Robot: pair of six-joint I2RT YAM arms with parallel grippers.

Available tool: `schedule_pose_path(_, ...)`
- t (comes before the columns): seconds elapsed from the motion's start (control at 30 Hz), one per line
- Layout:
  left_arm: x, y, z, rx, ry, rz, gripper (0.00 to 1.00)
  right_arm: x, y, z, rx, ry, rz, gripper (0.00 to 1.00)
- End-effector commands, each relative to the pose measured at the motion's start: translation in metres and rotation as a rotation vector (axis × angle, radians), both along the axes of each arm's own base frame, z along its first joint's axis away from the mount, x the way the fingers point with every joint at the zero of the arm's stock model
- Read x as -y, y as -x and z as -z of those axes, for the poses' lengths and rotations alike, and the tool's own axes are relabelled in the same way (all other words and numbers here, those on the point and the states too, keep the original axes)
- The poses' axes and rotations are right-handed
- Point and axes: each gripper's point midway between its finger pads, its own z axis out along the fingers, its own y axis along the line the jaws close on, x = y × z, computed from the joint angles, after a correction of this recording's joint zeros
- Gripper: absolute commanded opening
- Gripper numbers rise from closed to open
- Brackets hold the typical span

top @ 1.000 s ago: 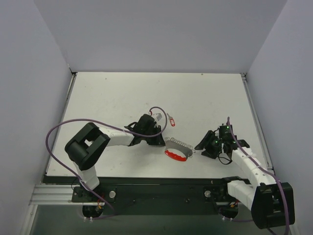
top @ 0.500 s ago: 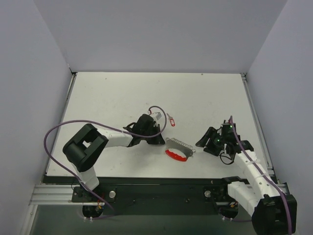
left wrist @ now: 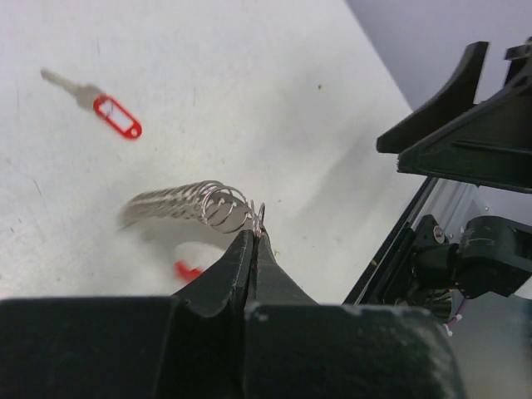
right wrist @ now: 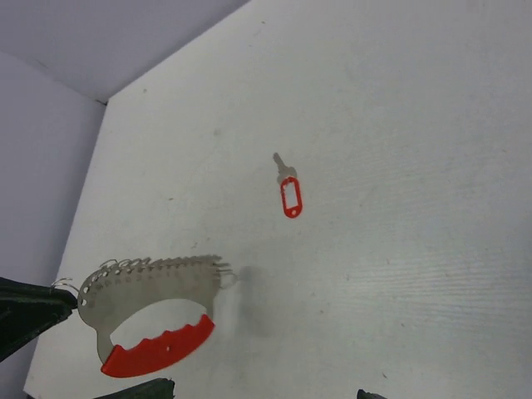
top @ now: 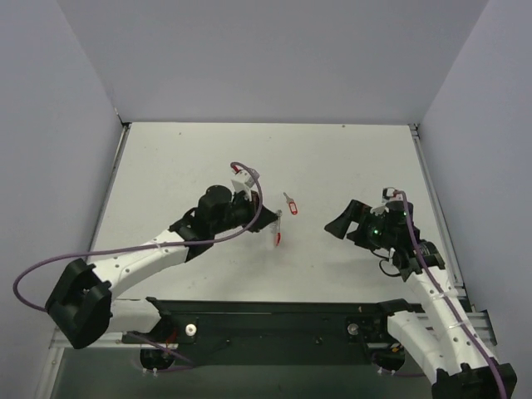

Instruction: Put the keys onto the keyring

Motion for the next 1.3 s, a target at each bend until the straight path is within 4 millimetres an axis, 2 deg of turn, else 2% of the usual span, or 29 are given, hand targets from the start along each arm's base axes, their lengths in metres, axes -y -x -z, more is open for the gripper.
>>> schedule_pose_path(0.0, -0.007, 0.011, -0.057, 0.221, 0.073, 0.06, 0.0, -0.016, -0.01, -0.057, 0.225, -0.05, -0.09, 0.89)
schedule_pose_path(0.03, -0.009, 0.016, -0.068, 0.253, 0.088, 0.078, 0.0, -0.017, -0.013, -0.069, 0.278, -0.063, -0.097, 0.9)
schedule_pose_path(0.1, -0.012, 0.022, -0.074, 0.292, 0.085, 0.1, 0.0, -0.022, -0.013, -0.081, 0.33, -0.083, -0.115, 0.96)
schedule_pose_path(0.13, -0.015, 0.025, -0.079, 0.308, 0.088, 0.105, 0.0, -0.024, -0.015, -0.093, 0.384, -0.098, -0.12, 1.0)
schedule_pose_path(0.3, -0.019, 0.036, -0.078, 0.34, 0.085, 0.143, 0.0, -0.037, -0.021, -0.125, 0.489, -0.179, -0.149, 1.0)
schedule_pose_path(0.4, -0.019, 0.04, -0.08, 0.347, 0.097, 0.16, 0.0, -0.051, -0.02, -0.143, 0.515, -0.227, -0.202, 0.99)
schedule_pose_path(0.47, -0.019, 0.042, -0.083, 0.353, 0.108, 0.166, 0.0, -0.065, -0.017, -0.153, 0.535, -0.249, -0.256, 0.94)
schedule_pose_path(0.5, -0.019, 0.043, -0.084, 0.355, 0.113, 0.169, 0.0, -0.071, -0.016, -0.157, 0.545, -0.252, -0.278, 0.87)
schedule_pose_path(0.53, -0.018, 0.045, -0.087, 0.362, 0.122, 0.179, 0.0, -0.083, -0.011, -0.155, 0.538, -0.251, -0.329, 0.84)
schedule_pose_path(0.6, -0.017, 0.047, -0.091, 0.369, 0.135, 0.191, 0.0, -0.094, -0.007, -0.162, 0.552, -0.241, -0.37, 0.76)
schedule_pose_path(0.67, -0.015, 0.051, -0.094, 0.38, 0.149, 0.214, 0.0, -0.111, 0.0, -0.162, 0.55, -0.231, -0.434, 0.73)
schedule_pose_path(0.87, -0.012, 0.059, -0.107, 0.4, 0.188, 0.246, 0.0, -0.14, 0.009, -0.156, 0.527, -0.222, -0.53, 0.61)
schedule_pose_path(0.9, -0.012, 0.06, -0.109, 0.402, 0.197, 0.246, 0.0, -0.145, 0.012, -0.158, 0.532, -0.221, -0.544, 0.56)
schedule_pose_path(1.03, -0.014, 0.063, -0.117, 0.42, 0.232, 0.245, 0.0, -0.152, 0.01, -0.153, 0.523, -0.201, -0.55, 0.52)
schedule_pose_path(1.27, -0.013, 0.071, -0.127, 0.423, 0.292, 0.265, 0.0, -0.155, 0.01, -0.156, 0.536, -0.209, -0.546, 0.41)
